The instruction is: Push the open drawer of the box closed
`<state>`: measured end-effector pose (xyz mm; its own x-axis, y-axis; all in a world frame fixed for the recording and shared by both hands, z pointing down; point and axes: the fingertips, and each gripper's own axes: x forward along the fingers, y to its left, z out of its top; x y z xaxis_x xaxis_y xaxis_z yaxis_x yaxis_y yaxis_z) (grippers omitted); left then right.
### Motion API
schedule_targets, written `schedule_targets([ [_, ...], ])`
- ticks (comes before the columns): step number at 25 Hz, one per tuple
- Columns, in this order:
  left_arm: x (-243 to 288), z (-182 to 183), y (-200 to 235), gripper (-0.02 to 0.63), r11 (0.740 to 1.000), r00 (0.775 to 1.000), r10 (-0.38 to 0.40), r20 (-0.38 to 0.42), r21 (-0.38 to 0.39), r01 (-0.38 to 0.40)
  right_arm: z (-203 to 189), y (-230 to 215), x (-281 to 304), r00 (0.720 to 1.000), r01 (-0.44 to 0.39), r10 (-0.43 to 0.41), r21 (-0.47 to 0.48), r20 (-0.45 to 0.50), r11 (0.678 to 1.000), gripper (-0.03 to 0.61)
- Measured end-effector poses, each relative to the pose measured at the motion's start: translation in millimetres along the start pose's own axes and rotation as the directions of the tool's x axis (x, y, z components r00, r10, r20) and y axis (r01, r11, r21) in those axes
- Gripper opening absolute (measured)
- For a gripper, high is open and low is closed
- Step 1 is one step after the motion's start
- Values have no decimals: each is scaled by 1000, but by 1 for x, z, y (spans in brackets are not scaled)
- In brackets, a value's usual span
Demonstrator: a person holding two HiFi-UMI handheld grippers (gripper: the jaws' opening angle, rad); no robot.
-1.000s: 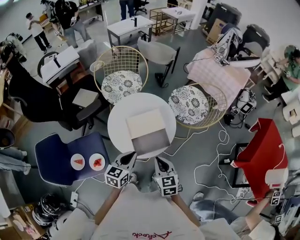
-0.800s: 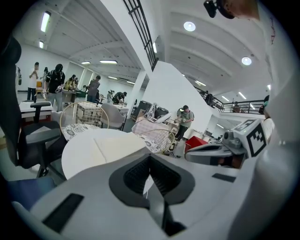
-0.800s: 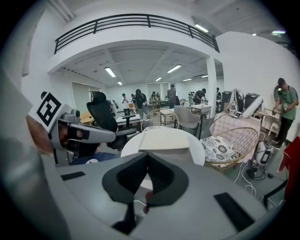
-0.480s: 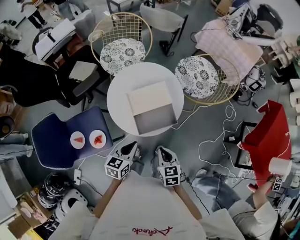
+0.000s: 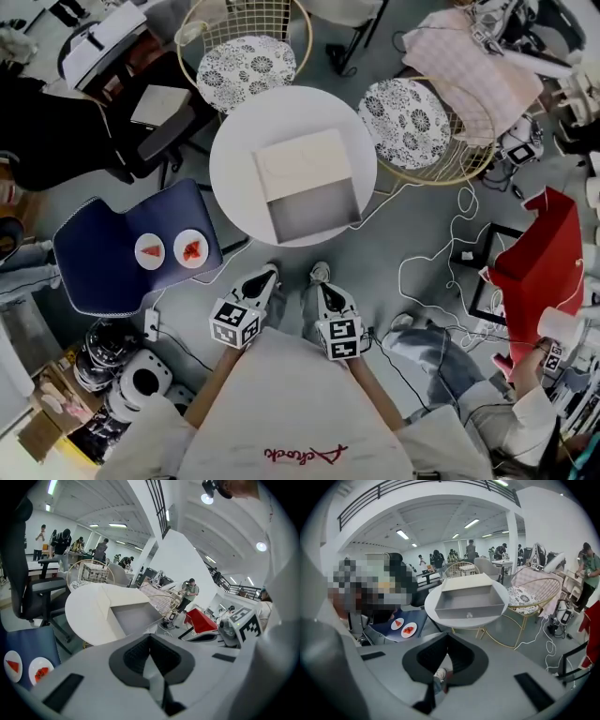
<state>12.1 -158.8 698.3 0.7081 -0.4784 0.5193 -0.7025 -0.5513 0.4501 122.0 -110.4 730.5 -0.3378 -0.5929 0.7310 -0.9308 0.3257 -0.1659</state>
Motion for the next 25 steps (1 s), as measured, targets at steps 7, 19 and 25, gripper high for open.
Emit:
schedule_targets([
  [7, -2, -1, 3, 12, 1000, 1000, 15, 0, -12, -15, -3, -7, 14, 1000, -16, 16, 4, -14, 1000, 15],
  [19, -11, -5, 17, 12, 998, 999, 48, -6, -42, -48, -1, -29, 76, 989, -81, 82, 10, -120, 997, 135],
  [25, -20, -7, 23, 12, 996, 998, 68, -5, -59, -69, 18, -56, 107, 992, -29, 32, 21, -126, 999, 135],
])
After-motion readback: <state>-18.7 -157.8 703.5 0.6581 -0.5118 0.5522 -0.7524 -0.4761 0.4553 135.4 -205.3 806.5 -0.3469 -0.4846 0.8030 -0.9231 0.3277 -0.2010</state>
